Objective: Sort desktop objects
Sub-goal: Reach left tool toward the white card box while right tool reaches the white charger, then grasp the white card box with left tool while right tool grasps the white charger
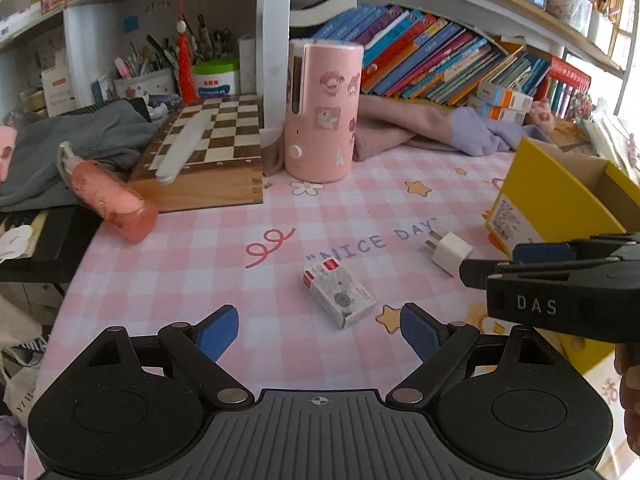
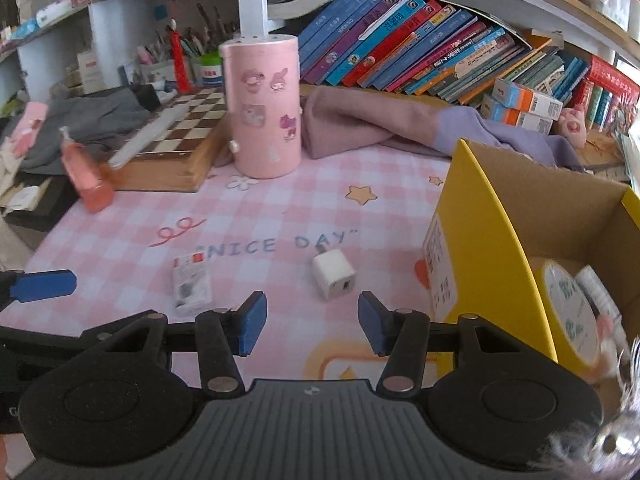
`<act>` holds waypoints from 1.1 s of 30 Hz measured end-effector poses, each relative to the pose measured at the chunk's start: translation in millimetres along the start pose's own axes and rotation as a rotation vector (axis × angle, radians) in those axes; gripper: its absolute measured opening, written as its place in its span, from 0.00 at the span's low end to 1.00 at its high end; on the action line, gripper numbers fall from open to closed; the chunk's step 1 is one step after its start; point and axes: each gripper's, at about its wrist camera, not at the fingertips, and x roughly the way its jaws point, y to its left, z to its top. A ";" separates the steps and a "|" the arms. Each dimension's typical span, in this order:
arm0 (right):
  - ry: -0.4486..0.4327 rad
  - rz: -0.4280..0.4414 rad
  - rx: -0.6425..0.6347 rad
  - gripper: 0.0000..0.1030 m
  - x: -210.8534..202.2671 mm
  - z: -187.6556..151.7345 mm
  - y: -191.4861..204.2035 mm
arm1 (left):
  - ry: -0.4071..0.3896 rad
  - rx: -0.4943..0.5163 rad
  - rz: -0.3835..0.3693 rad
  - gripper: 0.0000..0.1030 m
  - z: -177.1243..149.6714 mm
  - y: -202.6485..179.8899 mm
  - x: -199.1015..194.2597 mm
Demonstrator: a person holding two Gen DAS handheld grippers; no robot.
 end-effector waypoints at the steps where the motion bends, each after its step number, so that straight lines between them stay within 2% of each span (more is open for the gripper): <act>1: 0.005 -0.005 -0.001 0.48 5.5 2.4 -1.0 | 0.007 0.003 0.000 0.87 1.6 -0.6 5.7; 6: 0.033 -0.011 0.020 0.48 30.1 13.1 -6.6 | 0.039 0.017 -0.015 0.86 6.4 -4.4 30.2; 15: 0.109 -0.015 0.046 0.48 67.3 25.1 -15.0 | 0.085 0.050 -0.022 0.76 16.3 -14.7 63.0; 21: 0.174 0.000 0.048 0.48 86.4 26.0 -17.7 | 0.098 0.063 0.013 0.64 18.9 -17.3 71.8; 24: 0.168 0.005 0.034 0.48 88.1 25.9 -17.0 | 0.099 0.068 0.026 0.53 18.4 -15.3 69.7; 26: 0.163 0.010 0.023 0.40 88.6 26.6 -16.7 | 0.100 0.061 0.034 0.38 18.9 -11.8 67.6; 27: 0.159 0.010 0.015 0.37 88.6 26.7 -16.8 | 0.101 0.054 0.042 0.34 19.0 -9.6 66.5; 28: 0.157 0.010 0.007 0.31 88.5 26.8 -17.0 | 0.102 0.047 0.044 0.28 19.2 -6.9 66.1; 33: 0.156 0.030 0.013 0.31 86.7 26.3 -19.9 | 0.103 -0.013 0.056 0.27 18.3 6.2 55.2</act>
